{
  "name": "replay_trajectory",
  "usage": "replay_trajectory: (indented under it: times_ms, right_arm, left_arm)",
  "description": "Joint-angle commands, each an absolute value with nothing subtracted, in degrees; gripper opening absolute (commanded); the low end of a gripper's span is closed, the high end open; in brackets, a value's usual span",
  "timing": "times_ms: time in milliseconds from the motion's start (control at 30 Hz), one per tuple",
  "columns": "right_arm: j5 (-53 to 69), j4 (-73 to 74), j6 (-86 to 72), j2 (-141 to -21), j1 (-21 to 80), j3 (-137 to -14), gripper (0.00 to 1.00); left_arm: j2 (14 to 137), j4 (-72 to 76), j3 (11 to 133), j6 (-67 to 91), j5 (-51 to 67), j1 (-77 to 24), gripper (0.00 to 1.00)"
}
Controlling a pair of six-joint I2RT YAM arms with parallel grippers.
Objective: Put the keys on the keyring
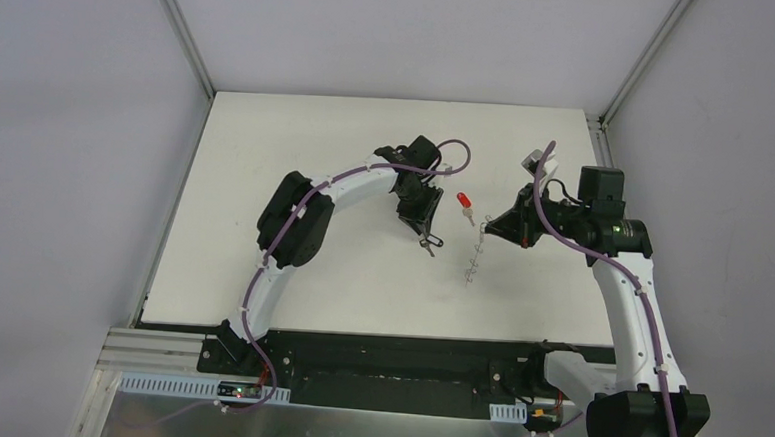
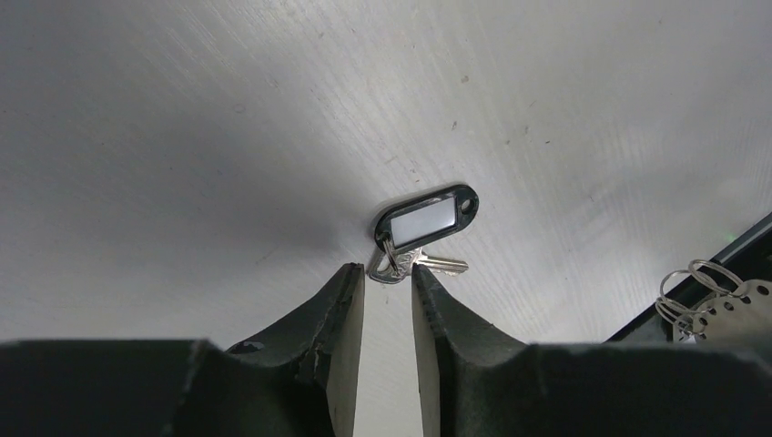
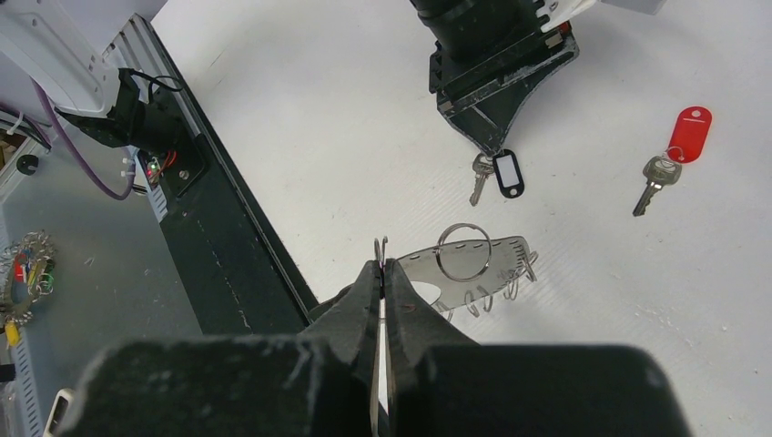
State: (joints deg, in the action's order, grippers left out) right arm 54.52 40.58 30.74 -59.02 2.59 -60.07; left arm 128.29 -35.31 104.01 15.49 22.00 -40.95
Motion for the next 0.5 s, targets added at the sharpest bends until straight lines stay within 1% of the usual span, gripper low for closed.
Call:
replay_trajectory:
  times_ms: [0, 467]
  right_arm:
    - [57.03, 39.98, 31.20, -57.93, 2.05, -59.92, 0.00]
    - [57.73, 39.56, 31.03, -57.83, 2.01, -59.41, 0.00]
  left_arm:
    - [129.17, -36.47, 106.34, 16.43, 21.90, -41.79, 0.26]
    - [130.35, -37.00, 106.78, 16.28, 22.06, -41.97, 0.19]
